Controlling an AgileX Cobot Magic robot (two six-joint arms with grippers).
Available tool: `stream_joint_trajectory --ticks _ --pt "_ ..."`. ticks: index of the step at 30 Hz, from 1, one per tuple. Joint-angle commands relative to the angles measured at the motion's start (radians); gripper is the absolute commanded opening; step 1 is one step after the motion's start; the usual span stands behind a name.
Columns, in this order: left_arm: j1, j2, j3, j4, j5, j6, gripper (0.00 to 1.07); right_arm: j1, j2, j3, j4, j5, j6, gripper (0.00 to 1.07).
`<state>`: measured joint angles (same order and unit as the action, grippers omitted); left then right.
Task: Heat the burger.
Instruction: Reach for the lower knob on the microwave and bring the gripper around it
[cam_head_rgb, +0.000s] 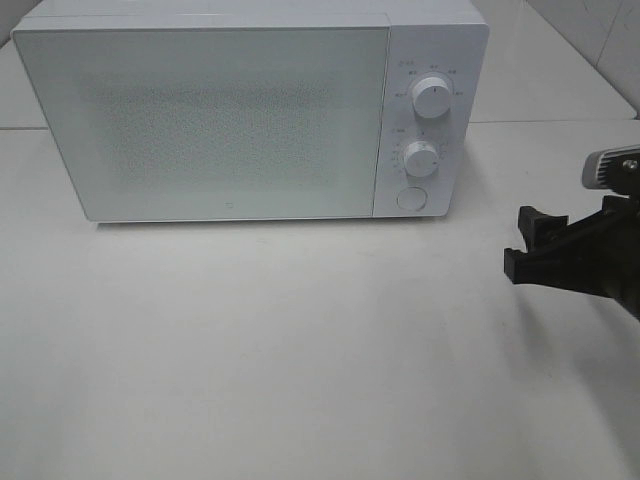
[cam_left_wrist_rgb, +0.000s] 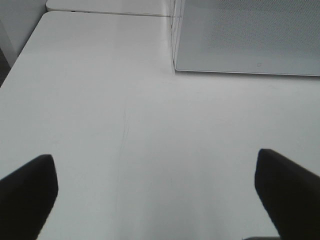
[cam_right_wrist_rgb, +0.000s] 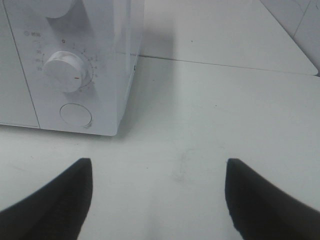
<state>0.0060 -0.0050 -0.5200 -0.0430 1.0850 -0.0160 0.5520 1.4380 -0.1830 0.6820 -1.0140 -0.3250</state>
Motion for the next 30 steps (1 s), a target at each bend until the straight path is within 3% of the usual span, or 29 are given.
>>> stream_joint_trajectory --ticks 1,2,5,12,19,30 --pt "0.001 -0.022 0.003 -0.01 -0.014 0.0 1.0 0.074 0.037 -0.014 0.084 -0.071 -0.02 0.72" --pt "0.001 -0.022 0.003 -0.01 -0.014 0.0 1.0 0.135 0.071 -0.034 0.142 -0.095 -0.02 0.72" --pt "0.001 -0.022 0.003 -0.01 -0.014 0.0 1.0 0.207 0.111 -0.072 0.216 -0.103 -0.027 0.72" --pt "0.001 -0.022 0.003 -0.01 -0.014 0.0 1.0 0.303 0.192 -0.163 0.304 -0.106 -0.085 0.72" --pt "0.001 -0.022 0.003 -0.01 -0.014 0.0 1.0 0.318 0.217 -0.257 0.315 -0.098 -0.135 0.72" --pt "0.001 -0.022 0.003 -0.01 -0.014 0.0 1.0 0.315 0.217 -0.265 0.309 -0.163 -0.125 0.73"
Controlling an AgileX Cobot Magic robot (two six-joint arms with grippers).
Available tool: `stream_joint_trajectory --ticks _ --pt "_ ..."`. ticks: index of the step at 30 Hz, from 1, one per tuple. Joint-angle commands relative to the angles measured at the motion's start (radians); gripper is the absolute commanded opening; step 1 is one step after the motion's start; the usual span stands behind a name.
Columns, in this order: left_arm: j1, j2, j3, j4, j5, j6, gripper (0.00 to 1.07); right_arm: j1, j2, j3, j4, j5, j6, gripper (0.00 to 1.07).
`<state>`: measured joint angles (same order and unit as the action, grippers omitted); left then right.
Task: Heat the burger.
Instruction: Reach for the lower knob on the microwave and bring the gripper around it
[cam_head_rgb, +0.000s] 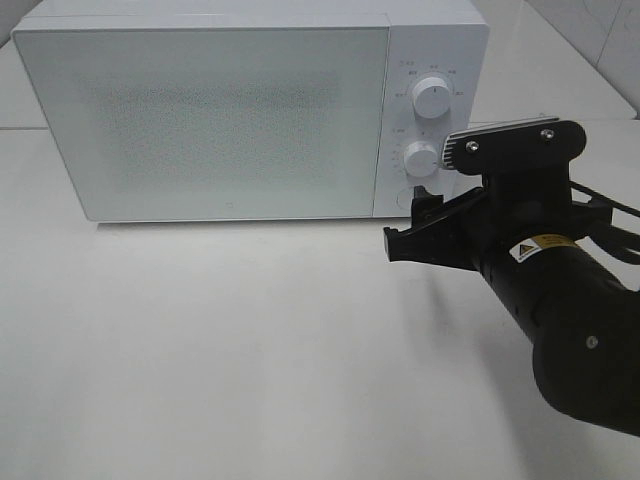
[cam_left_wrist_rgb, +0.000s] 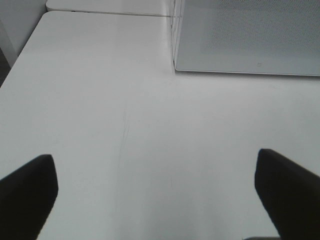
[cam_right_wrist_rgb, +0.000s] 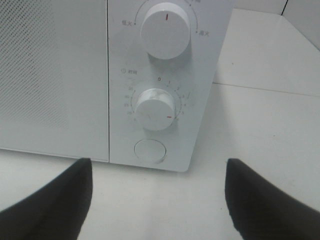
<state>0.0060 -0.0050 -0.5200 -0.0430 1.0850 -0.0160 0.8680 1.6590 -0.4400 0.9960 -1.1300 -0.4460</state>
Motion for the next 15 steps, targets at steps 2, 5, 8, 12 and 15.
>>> stream_joint_trajectory --ticks 2,5,8,12,15 --pt "0.001 -0.022 0.003 -0.01 -0.014 0.0 1.0 -0.001 -0.004 -0.008 -0.006 -0.092 0.019 0.75" --pt "0.001 -0.022 0.003 -0.01 -0.014 0.0 1.0 -0.015 0.02 -0.008 -0.015 -0.137 0.059 0.76" --pt "0.001 -0.022 0.003 -0.01 -0.014 0.0 1.0 -0.037 0.065 -0.035 -0.032 -0.146 0.086 0.76" --pt "0.001 -0.022 0.003 -0.01 -0.014 0.0 1.0 -0.048 0.103 -0.075 -0.038 -0.147 0.088 0.76" --pt "0.001 -0.022 0.003 -0.01 -0.014 0.0 1.0 -0.056 0.14 -0.118 -0.058 -0.147 0.089 0.76"
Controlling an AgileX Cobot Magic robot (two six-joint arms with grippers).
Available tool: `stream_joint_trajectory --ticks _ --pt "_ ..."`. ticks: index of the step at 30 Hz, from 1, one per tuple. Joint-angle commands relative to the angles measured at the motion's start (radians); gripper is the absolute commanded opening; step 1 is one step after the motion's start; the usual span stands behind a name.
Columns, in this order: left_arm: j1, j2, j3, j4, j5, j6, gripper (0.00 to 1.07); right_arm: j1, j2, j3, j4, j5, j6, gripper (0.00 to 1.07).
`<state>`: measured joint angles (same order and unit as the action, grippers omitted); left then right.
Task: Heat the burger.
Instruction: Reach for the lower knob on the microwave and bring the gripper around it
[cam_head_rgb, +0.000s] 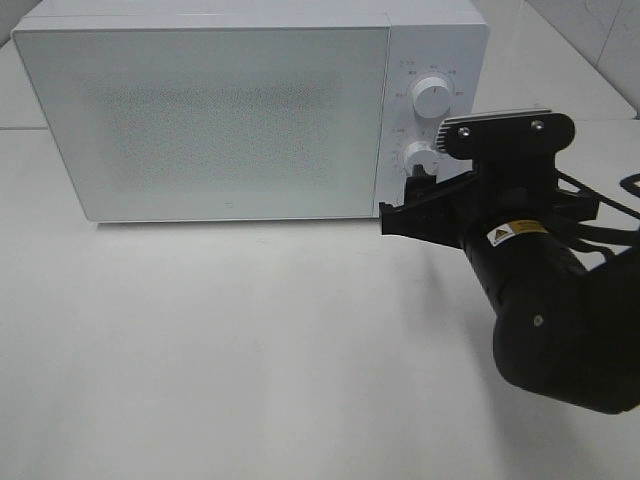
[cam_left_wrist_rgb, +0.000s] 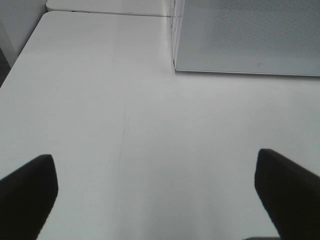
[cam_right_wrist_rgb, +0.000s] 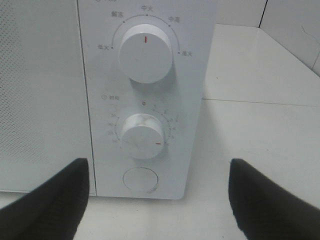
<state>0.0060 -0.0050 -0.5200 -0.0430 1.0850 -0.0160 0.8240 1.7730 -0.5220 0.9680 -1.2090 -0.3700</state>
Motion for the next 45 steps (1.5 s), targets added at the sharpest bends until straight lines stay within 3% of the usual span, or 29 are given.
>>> stream_joint_trajectory --ticks 1,18,38,43,45 --pt "0.001 -0.022 0.003 -0.01 -0.014 0.0 1.0 -0.029 0.049 -0.062 -0.046 -0.05 0.024 0.76" --pt "0.001 -0.022 0.003 -0.01 -0.014 0.0 1.0 -0.113 0.211 -0.229 -0.133 0.004 0.079 0.76" --pt "0.001 -0.015 0.003 -0.01 -0.014 0.0 1.0 -0.19 0.294 -0.281 -0.206 0.006 0.139 0.75" --pt "0.001 -0.015 0.003 -0.01 -0.014 0.0 1.0 -0.19 0.294 -0.281 -0.206 -0.007 0.139 0.69" --pt "0.001 -0.015 0.003 -0.01 -0.014 0.0 1.0 -0.19 0.294 -0.281 -0.207 -0.008 0.139 0.59"
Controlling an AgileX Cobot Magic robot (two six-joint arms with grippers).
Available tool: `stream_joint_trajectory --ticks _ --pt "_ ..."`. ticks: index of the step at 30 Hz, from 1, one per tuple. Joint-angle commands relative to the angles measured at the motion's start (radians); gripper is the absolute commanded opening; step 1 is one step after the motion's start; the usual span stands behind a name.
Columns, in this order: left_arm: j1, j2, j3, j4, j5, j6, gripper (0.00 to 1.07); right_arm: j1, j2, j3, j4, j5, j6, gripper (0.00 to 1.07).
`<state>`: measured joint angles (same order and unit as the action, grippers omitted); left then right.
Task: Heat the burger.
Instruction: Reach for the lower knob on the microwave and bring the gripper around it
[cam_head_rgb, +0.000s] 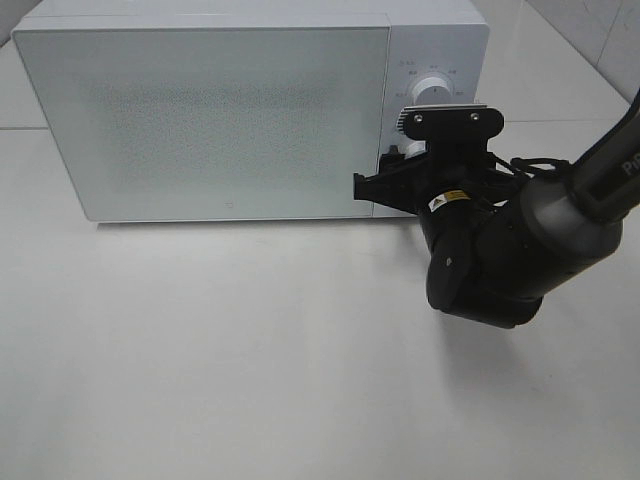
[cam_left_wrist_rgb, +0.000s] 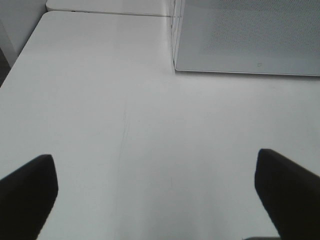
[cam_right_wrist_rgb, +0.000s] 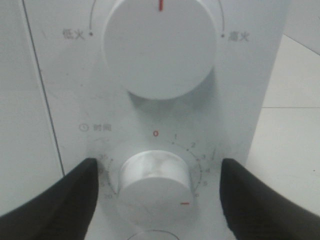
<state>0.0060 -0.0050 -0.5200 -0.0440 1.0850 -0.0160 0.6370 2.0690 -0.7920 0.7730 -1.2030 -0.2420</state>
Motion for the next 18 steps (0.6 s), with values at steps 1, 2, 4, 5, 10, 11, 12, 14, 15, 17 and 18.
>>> stream_joint_trajectory --ticks 1,2,4,5,10,11,12,14,15,17,18 --pt "0.001 -0.015 0.003 -0.009 -0.014 0.0 1.0 -0.003 -0.002 -0.011 -0.012 -0.014 0.011 0.59" --pt "0.001 -0.015 0.003 -0.009 -0.014 0.0 1.0 -0.003 -0.002 -0.014 -0.011 -0.012 0.011 0.54" --pt "0.001 -0.015 0.003 -0.009 -0.014 0.0 1.0 -0.003 -0.002 -0.016 -0.011 -0.007 0.011 0.43" --pt "0.001 -0.015 0.003 -0.009 -0.014 0.0 1.0 -0.003 -0.002 -0.016 -0.011 -0.006 0.011 0.35" --pt "0.001 -0.015 0.003 -0.009 -0.014 0.0 1.0 -0.003 -0.002 -0.016 -0.011 -0.002 0.011 0.01" --pt "0.001 -0.015 0.003 -0.009 -0.014 0.0 1.0 -0.003 -0.002 -0.016 -0.011 -0.003 0.011 0.0" --pt "0.001 -0.015 0.003 -0.009 -0.014 0.0 1.0 -0.003 -0.002 -0.016 -0.011 -0.003 0.011 0.0" --pt "0.001 -0.015 0.003 -0.009 -0.014 0.0 1.0 -0.003 -0.002 -0.016 -0.011 -0.003 0.011 0.0" --pt "0.001 -0.015 0.003 -0.009 -0.014 0.0 1.0 -0.003 -0.002 -0.016 -0.011 -0.003 0.011 0.0" --pt "0.001 -0.015 0.003 -0.009 -0.014 0.0 1.0 -0.003 -0.002 -0.016 -0.011 -0.003 0.011 0.0" --pt "0.001 -0.015 0.003 -0.009 -0.014 0.0 1.0 -0.003 -0.002 -0.016 -0.011 -0.004 0.014 0.0"
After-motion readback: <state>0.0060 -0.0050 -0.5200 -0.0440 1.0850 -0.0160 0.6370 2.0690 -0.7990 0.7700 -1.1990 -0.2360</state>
